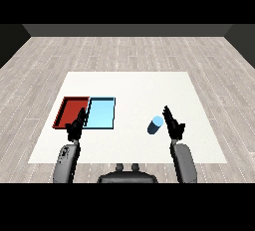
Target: Pick the blue can and put it in the blue box
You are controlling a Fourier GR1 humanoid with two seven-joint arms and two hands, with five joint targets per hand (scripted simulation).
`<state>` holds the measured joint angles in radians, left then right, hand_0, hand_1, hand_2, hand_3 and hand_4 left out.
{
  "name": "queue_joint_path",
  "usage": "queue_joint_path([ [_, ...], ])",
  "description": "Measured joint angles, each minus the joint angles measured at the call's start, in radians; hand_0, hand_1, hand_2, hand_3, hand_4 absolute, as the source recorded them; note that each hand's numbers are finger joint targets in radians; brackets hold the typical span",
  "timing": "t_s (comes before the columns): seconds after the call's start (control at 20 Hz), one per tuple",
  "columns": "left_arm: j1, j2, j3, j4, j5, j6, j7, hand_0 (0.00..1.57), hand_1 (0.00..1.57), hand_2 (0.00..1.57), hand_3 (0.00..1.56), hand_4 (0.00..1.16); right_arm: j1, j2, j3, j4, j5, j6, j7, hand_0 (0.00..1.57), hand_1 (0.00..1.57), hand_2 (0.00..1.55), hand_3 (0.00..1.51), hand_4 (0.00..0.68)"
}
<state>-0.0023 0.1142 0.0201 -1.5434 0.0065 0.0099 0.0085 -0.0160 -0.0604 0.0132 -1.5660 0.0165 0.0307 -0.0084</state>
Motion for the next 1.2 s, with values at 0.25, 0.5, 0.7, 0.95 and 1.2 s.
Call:
queue_joint_path([
  [0.25, -0.003, -0.007, 0.005, -0.013, -0.017, -0.004, -0.011, 0.0, 0.0, 0.0, 0.0, 0.0, 0.049, -0.005, -0.002, -0.043, 0.019, -0.004, 0.006, 0.0, 0.0, 0.0, 0.0, 0.0],
  [0.5, -0.009, -0.05, 0.001, -0.055, 0.031, -0.04, -0.179, 0.0, 0.0, 0.0, 0.0, 0.0, 0.072, 0.015, -0.002, -0.102, -0.063, 0.061, -0.101, 0.0, 0.0, 0.0, 0.0, 0.0],
  [0.7, -0.008, -0.051, 0.016, -0.061, 0.067, -0.076, -0.259, 0.0, 0.0, 0.0, 0.0, 0.0, 0.119, 0.014, -0.008, -0.108, -0.112, 0.126, -0.198, 0.0, 0.0, 0.0, 0.0, 0.0],
  [0.95, 0.002, -0.052, 0.025, -0.048, 0.08, -0.102, -0.311, 0.0, 0.0, 0.0, 0.0, 0.0, 0.133, 0.014, -0.013, -0.131, -0.128, 0.145, -0.214, 0.0, 0.0, 0.0, 0.0, 0.0],
  [1.2, -0.002, -0.042, 0.04, -0.061, 0.091, -0.114, -0.306, 0.0, 0.0, 0.0, 0.0, 0.0, 0.118, 0.015, -0.032, -0.079, -0.128, 0.148, -0.242, 0.0, 0.0, 0.0, 0.0, 0.0],
])
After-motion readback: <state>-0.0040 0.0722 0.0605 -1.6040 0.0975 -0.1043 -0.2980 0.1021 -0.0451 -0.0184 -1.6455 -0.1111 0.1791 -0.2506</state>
